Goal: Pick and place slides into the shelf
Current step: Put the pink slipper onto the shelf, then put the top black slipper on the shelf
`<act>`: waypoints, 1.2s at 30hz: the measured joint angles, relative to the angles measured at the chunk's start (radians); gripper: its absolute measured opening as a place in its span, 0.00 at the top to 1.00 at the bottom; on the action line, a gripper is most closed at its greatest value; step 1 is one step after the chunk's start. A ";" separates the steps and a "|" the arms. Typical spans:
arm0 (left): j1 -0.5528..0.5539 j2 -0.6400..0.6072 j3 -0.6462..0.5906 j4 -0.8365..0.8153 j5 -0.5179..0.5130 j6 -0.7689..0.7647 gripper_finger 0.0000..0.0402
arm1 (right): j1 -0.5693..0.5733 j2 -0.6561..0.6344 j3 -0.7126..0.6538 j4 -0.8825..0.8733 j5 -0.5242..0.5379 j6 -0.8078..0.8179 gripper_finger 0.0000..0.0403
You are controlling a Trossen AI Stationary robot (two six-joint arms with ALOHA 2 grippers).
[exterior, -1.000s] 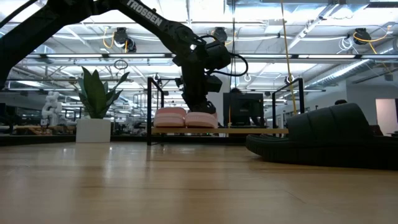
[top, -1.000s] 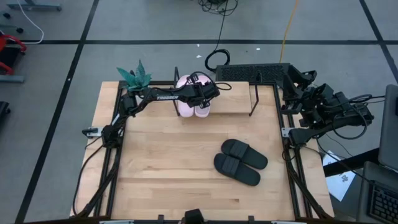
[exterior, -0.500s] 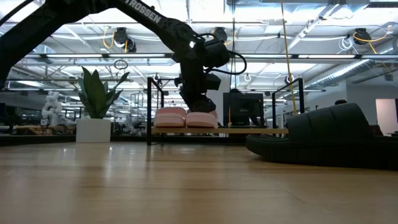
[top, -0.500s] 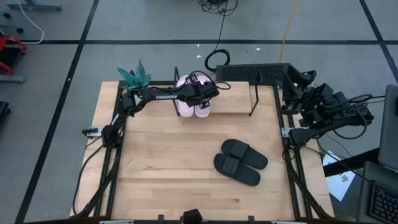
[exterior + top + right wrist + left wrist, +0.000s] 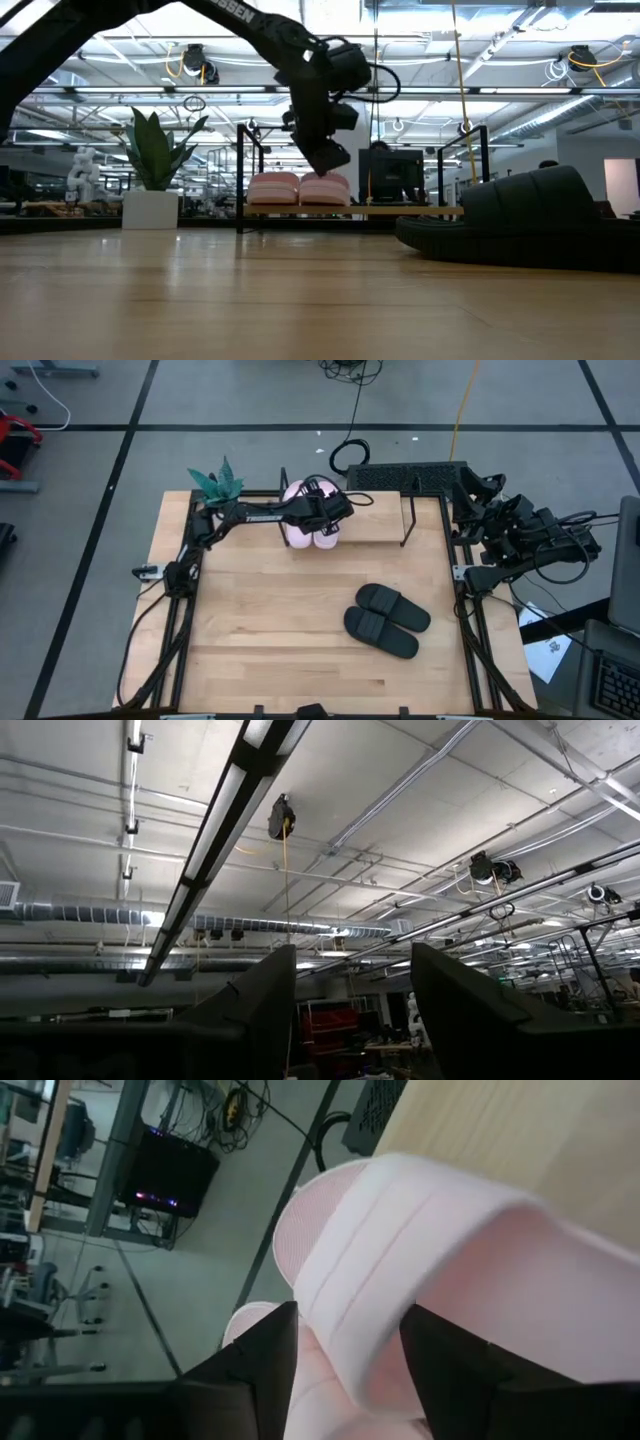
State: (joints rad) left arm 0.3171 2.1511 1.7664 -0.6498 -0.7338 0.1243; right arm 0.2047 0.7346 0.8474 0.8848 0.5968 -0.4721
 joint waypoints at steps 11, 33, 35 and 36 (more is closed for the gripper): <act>-0.122 -0.144 0.000 -0.127 0.001 -0.003 0.55 | 0.000 0.000 0.000 -0.094 0.000 0.034 0.53; -0.689 -0.634 0.002 -0.755 0.083 -0.691 0.55 | 0.278 0.146 0.096 -1.405 -0.026 0.483 0.53; -0.693 -0.633 0.002 -0.762 0.082 -0.733 0.55 | 0.272 0.185 0.108 -1.548 -0.029 0.458 0.53; -0.692 -0.633 0.002 -0.762 0.079 -0.759 0.55 | 0.269 0.202 0.108 -1.610 -0.046 0.459 0.53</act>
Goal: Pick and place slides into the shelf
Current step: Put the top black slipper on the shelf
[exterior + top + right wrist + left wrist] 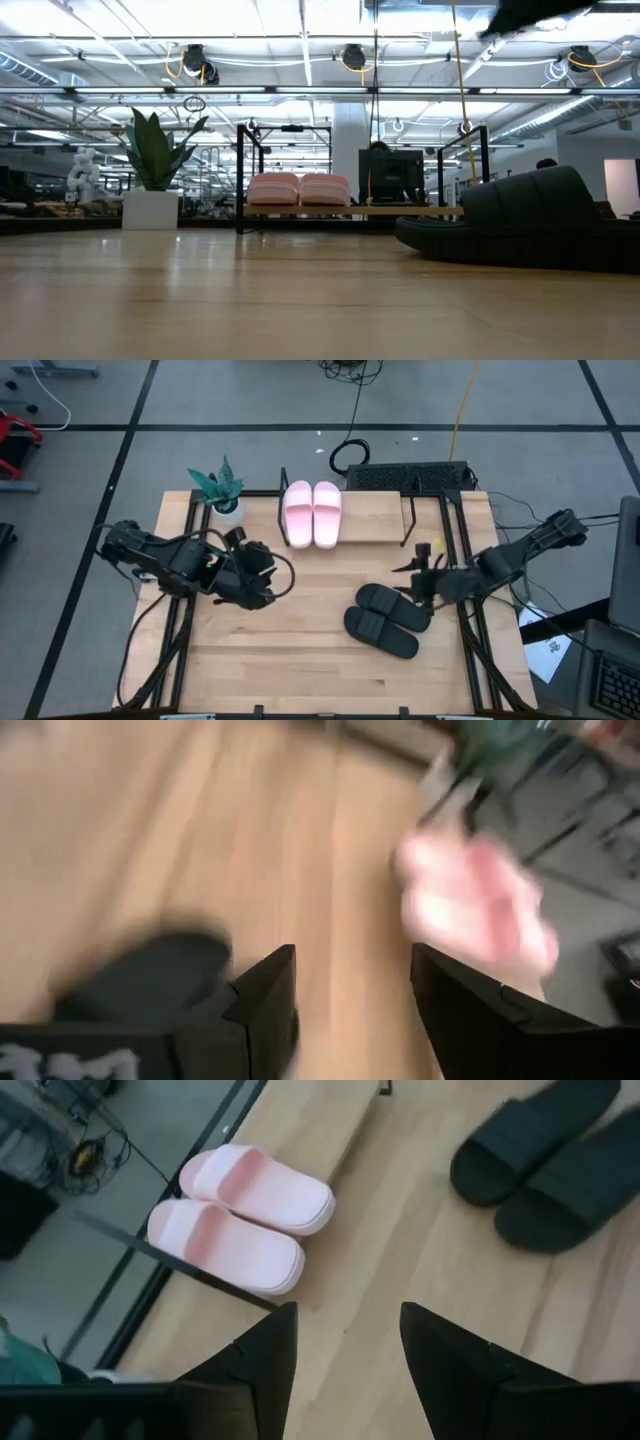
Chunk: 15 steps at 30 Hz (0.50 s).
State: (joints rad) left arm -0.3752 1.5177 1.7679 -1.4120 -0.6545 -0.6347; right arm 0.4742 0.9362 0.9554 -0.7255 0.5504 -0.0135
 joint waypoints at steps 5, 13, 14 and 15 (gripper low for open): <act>0.019 0.000 0.000 0.001 -0.027 -0.127 0.55 | -0.001 0.058 -0.007 -0.243 -0.247 0.046 0.53; 0.028 0.000 0.000 0.002 -0.027 -0.133 0.55 | 0.040 0.074 -0.087 -0.162 -0.320 -0.027 0.53; 0.028 0.000 0.000 0.002 -0.027 -0.132 0.55 | 0.046 0.073 -0.106 -0.143 -0.318 -0.034 0.53; 0.028 0.000 0.000 0.002 -0.027 -0.133 0.55 | 0.048 0.073 -0.127 -0.124 -0.316 -0.049 0.53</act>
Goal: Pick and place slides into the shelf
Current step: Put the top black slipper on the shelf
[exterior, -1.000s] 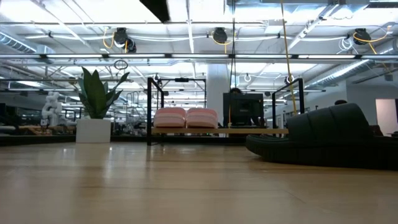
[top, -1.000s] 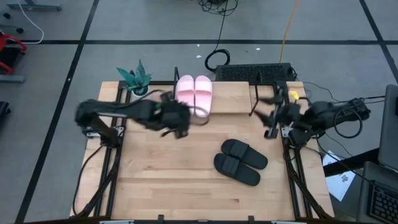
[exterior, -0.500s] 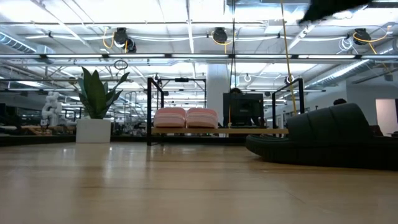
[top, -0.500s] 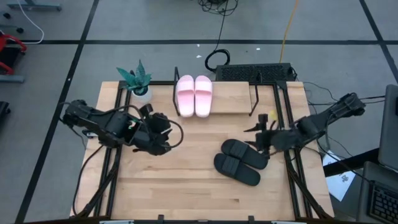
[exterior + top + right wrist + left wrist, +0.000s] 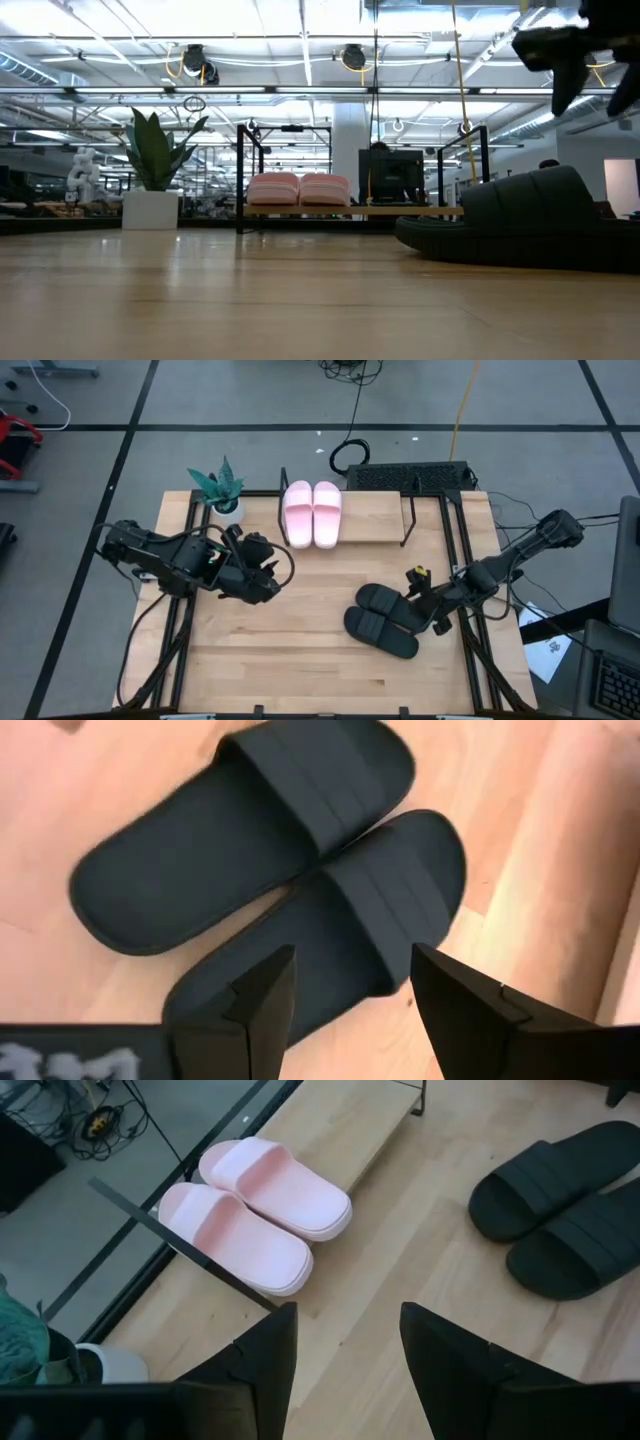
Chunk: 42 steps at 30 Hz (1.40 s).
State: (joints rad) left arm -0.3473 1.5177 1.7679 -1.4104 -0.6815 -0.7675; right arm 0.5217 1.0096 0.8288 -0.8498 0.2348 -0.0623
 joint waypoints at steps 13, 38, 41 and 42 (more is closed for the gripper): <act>0.000 0.000 0.000 0.000 0.000 -0.015 0.55 | -0.044 0.055 -0.170 0.232 0.094 -0.211 0.53; -0.001 0.000 0.000 -0.001 0.007 -0.022 0.55 | -0.117 0.222 -0.183 0.435 0.169 -0.320 0.72; -0.001 0.001 0.000 -0.001 0.007 -0.022 0.55 | -0.117 0.221 -0.183 0.437 0.288 -0.326 0.81; -0.001 0.001 0.000 -0.001 0.007 -0.022 0.55 | -0.117 0.214 -0.183 0.436 0.324 -0.330 0.85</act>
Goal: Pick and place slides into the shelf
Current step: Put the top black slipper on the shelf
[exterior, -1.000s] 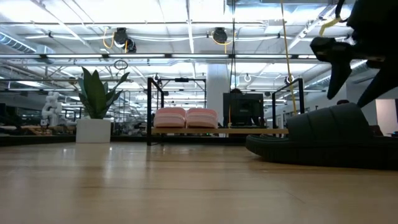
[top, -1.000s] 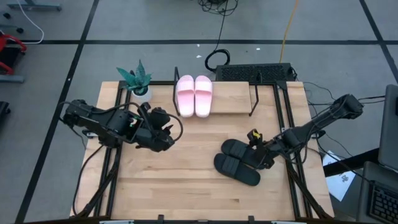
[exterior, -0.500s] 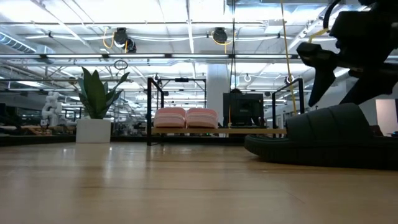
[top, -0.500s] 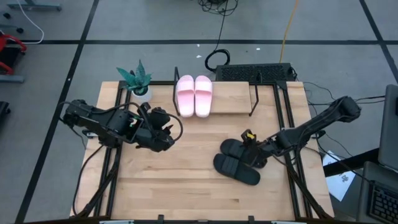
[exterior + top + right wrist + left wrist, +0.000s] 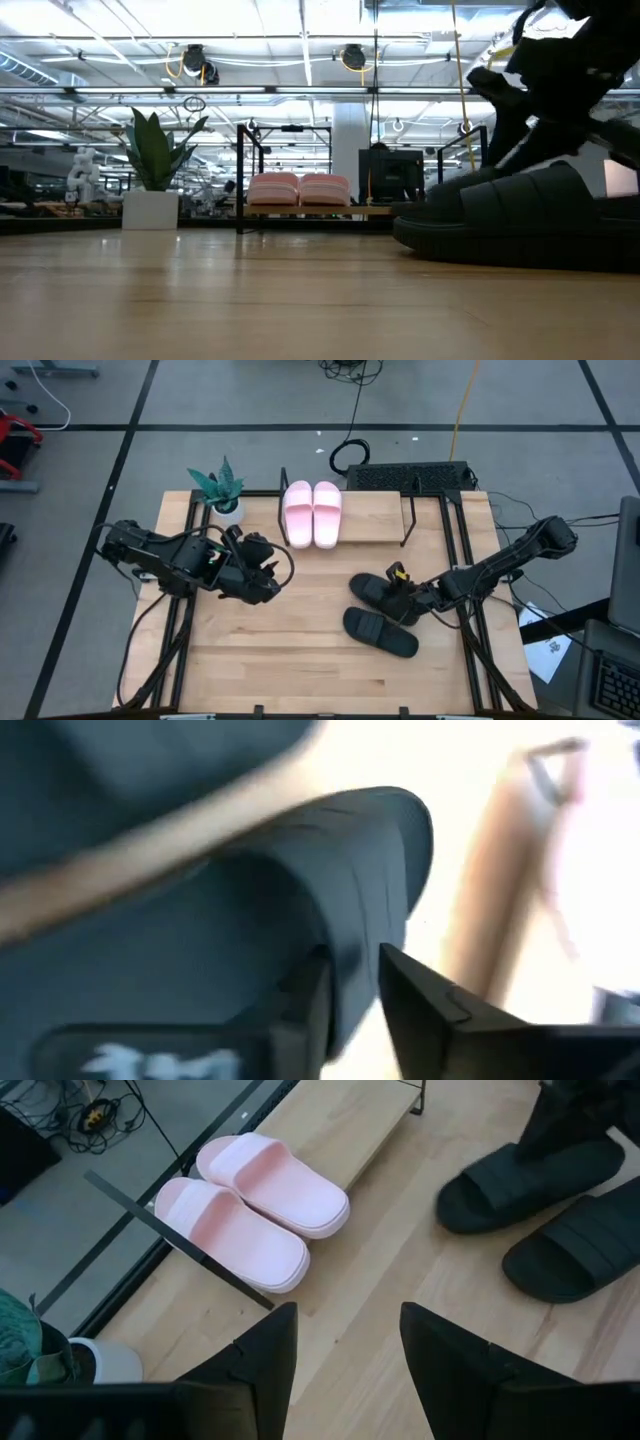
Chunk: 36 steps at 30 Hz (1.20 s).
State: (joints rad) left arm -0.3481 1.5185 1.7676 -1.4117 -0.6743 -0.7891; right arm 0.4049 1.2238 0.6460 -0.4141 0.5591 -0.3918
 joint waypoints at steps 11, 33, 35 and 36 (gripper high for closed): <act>0.000 0.000 0.000 -0.001 0.001 0.009 0.55 | 0.000 -0.107 0.181 -0.077 0.128 0.010 1.00; 0.008 0.000 0.000 -0.006 -0.003 0.050 0.55 | -0.063 0.036 0.231 -0.277 -0.299 0.133 0.65; 0.007 0.000 0.000 -0.005 -0.003 0.050 0.55 | -0.087 0.064 0.230 -0.259 -0.299 0.105 0.61; 0.007 0.000 0.000 -0.005 -0.003 0.050 0.55 | -0.100 0.077 0.231 -0.248 -0.299 0.087 0.59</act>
State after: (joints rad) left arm -0.3408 1.5185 1.7676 -1.4170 -0.6774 -0.7395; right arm 0.3054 1.3011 0.8767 -0.6618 0.2600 -0.3044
